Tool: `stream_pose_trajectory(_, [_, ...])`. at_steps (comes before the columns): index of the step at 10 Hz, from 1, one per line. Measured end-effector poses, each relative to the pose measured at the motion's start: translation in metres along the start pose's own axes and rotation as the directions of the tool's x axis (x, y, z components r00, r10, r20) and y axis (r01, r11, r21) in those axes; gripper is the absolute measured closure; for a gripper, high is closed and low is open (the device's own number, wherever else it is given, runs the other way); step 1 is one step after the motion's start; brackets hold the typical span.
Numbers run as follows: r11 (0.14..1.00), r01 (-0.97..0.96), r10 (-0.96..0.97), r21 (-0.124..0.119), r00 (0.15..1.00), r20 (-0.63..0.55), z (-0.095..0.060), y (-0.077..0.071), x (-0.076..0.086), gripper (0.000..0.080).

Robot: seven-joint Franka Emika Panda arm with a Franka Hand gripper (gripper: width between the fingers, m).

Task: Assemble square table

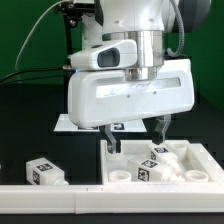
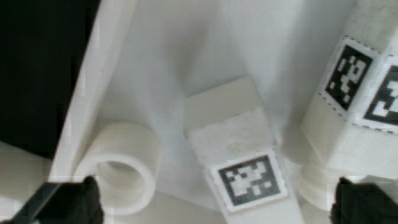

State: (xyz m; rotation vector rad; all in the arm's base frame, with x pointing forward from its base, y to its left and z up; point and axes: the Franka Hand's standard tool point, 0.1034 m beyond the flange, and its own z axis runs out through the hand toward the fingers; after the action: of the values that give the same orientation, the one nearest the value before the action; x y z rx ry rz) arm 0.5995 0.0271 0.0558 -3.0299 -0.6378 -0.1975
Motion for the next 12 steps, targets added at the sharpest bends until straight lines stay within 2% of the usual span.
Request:
stream_pose_trajectory(1, [0.999, -0.029, 0.028, 0.020, 0.999, 0.035, 0.003, -0.001, 0.000, 0.0151])
stream_pose_trajectory(2, [1.000, -0.025, 0.024, 0.019, 0.999, 0.034, 0.009, 0.002, 0.001, 0.0151])
stream_pose_trajectory(4, [1.000, -0.012, 0.011, 0.010, 1.000, 0.029, 0.020, 0.008, -0.007, 0.0151])
stream_pose_trajectory(7, [1.000, -0.010, 0.010, 0.000, 1.000, 0.017, 0.023, 0.010, -0.011, 0.0151])
stream_pose_trajectory(9, [1.000, -0.014, 0.014, -0.021, 1.000, -0.018, 0.024, 0.004, -0.008, 0.0151])
stream_pose_trajectory(12, [1.000, -0.005, 0.004, -0.029, 0.999, -0.035, 0.029, -0.015, -0.006, 0.0151])
